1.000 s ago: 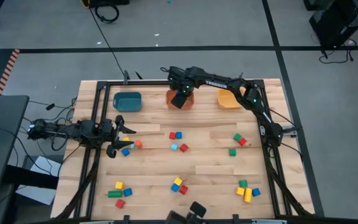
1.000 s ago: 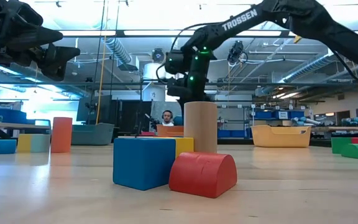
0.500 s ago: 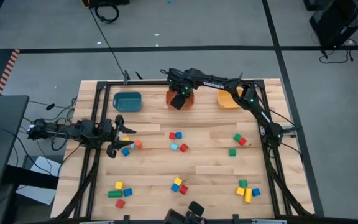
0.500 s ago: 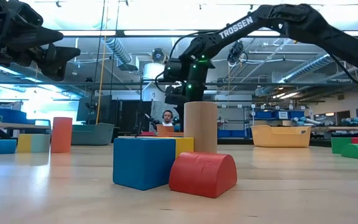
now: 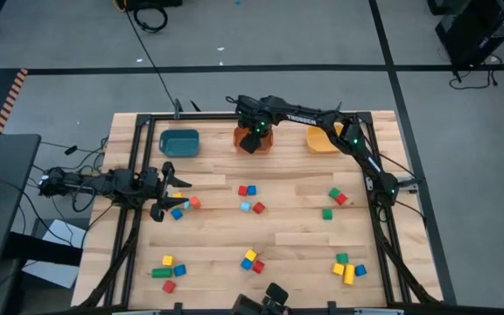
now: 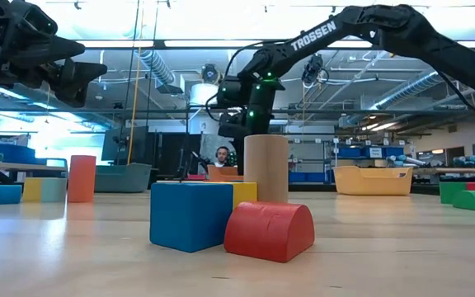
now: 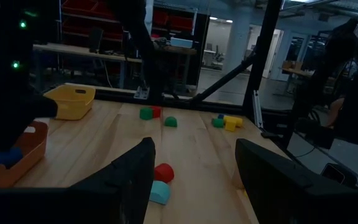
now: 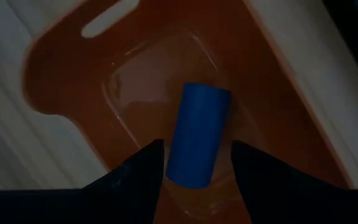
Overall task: Sort blocks by size
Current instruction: Put the yellow cube block into the yellow bin
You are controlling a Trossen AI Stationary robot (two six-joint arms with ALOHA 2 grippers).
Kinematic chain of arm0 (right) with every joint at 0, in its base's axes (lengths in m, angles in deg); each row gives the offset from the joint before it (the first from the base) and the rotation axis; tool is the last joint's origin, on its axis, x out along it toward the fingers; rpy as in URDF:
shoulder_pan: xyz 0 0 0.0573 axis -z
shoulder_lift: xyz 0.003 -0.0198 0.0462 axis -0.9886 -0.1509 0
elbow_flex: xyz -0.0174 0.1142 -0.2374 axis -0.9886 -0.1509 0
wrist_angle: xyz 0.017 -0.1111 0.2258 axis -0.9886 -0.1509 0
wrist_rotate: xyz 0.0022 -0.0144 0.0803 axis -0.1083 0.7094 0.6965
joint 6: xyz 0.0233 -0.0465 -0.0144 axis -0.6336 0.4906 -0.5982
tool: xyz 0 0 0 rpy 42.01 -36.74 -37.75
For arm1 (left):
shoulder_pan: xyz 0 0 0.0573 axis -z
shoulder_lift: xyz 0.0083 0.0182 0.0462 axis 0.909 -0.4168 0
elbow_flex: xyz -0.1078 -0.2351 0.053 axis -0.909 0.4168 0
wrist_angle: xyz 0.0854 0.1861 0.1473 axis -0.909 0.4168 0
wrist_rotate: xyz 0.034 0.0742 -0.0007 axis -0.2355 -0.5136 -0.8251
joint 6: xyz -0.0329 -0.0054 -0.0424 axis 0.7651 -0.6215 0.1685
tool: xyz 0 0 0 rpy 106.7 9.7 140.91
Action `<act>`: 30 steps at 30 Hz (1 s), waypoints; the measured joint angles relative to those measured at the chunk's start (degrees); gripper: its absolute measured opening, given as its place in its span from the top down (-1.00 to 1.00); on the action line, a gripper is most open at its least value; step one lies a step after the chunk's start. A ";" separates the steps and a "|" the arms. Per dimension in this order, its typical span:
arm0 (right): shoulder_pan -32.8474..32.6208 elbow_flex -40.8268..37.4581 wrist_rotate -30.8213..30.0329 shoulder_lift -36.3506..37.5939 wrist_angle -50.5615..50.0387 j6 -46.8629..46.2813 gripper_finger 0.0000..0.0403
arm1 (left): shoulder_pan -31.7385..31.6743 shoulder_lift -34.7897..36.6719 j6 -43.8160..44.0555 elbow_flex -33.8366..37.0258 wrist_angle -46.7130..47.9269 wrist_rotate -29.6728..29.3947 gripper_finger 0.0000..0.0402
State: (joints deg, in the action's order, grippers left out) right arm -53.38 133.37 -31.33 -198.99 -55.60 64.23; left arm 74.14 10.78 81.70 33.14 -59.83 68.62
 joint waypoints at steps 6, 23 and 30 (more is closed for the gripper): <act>-0.83 0.00 -0.15 3.01 -2.93 -0.47 0.02 | -0.01 0.00 0.00 0.00 0.00 0.00 -0.15; -9.32 -3.32 -7.59 20.06 -6.79 -7.30 0.03 | -0.02 0.00 0.00 0.00 0.00 -0.04 -0.15; -13.70 -17.89 -10.50 32.53 -5.31 -13.88 0.03 | -0.02 0.00 0.00 0.00 0.00 -0.05 -0.15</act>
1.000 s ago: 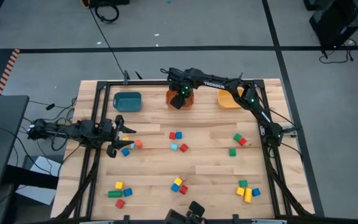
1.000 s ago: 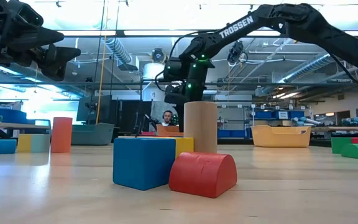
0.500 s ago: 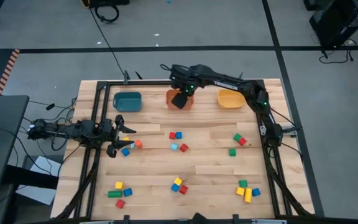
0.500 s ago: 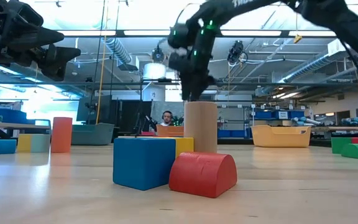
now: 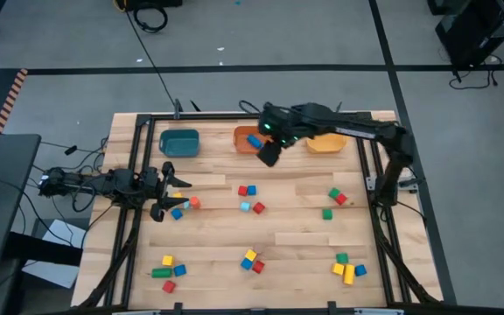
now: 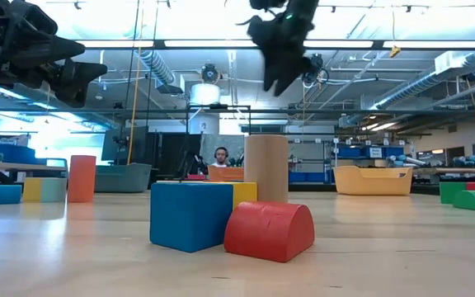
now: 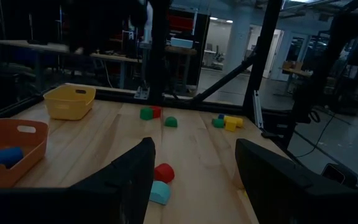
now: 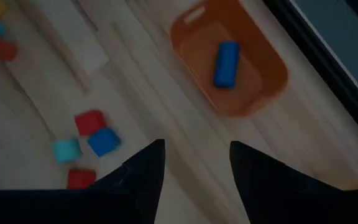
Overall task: Sort blocks by size
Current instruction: Put the yellow cube block into the yellow bin
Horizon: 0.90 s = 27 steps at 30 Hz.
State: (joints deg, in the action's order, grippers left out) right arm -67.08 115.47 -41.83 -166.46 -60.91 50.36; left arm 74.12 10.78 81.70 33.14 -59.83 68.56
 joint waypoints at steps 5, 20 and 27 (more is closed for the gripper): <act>-4.62 -11.21 -6.28 10.39 0.28 -7.47 0.03 | 0.00 0.00 0.02 0.00 0.00 -0.01 -0.15; -14.85 -41.79 -9.14 37.29 -0.63 -38.24 -0.16 | 0.00 0.00 0.02 0.00 0.00 0.00 -0.15; -21.69 -48.73 -5.12 42.30 -0.86 -48.53 -0.31 | 0.00 0.00 0.00 0.00 0.00 0.01 -0.15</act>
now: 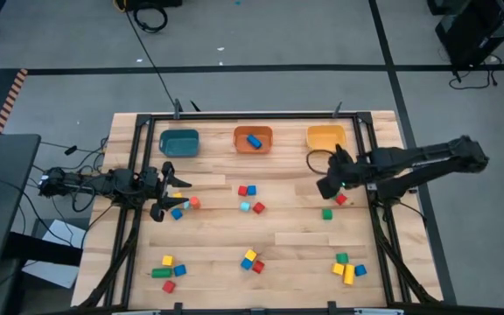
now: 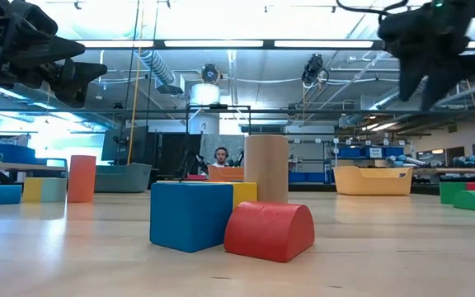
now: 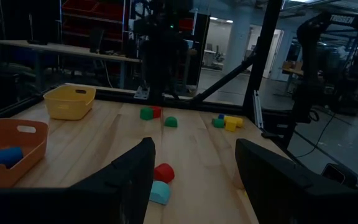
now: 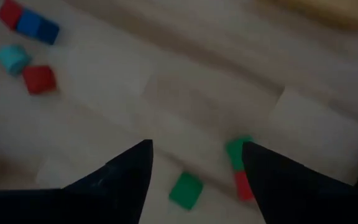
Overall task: Sort blocks by size
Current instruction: Put the yellow cube block into the yellow bin
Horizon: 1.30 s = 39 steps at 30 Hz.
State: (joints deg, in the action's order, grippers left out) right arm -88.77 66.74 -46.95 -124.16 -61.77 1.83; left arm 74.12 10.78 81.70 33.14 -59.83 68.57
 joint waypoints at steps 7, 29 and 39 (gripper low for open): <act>-13.41 -0.30 1.07 -2.22 -1.10 -14.15 -0.32 | 0.01 0.00 0.00 0.00 0.00 0.00 -0.15; -45.15 11.58 8.86 -29.63 3.98 -60.51 -0.32 | 0.00 0.00 0.01 0.00 0.00 0.00 -0.15; -45.11 16.86 11.01 -41.33 9.51 -58.78 -0.32 | 0.02 0.00 0.02 0.00 -0.01 0.00 -0.15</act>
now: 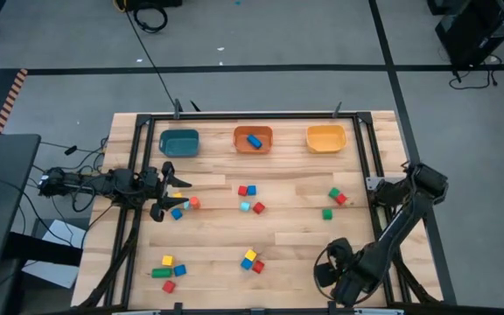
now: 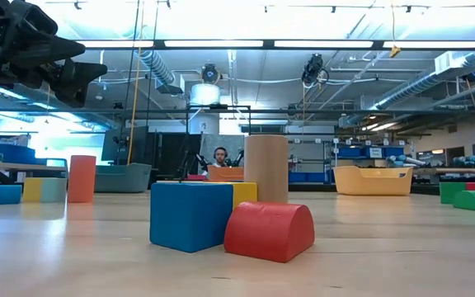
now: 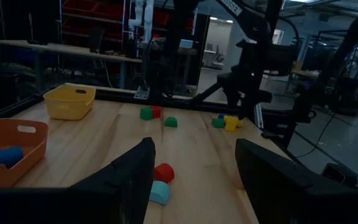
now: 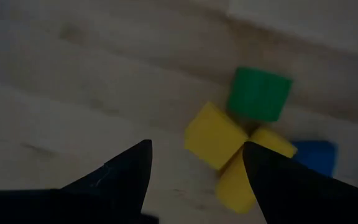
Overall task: Sort blocks by size
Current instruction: Put the yellow cube block into the yellow bin
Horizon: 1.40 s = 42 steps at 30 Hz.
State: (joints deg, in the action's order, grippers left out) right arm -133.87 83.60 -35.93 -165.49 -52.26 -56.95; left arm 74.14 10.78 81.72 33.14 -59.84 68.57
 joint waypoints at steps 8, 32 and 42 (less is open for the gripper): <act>0.26 -0.04 3.82 -3.02 0.69 -1.85 -0.32 | -0.02 0.00 0.00 0.00 0.00 0.00 -0.15; 3.45 -2.07 7.55 -4.51 3.80 -2.22 -0.23 | -0.02 0.01 0.00 0.00 -0.01 -0.04 -0.15; 3.45 -5.77 6.94 -4.42 11.54 -2.33 -0.08 | -0.02 0.00 0.00 0.00 -0.01 -0.04 -0.15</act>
State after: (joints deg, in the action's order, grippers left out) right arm -130.42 77.83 -28.99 -169.91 -40.72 -59.28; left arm 74.12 10.78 81.72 33.14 -59.85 68.53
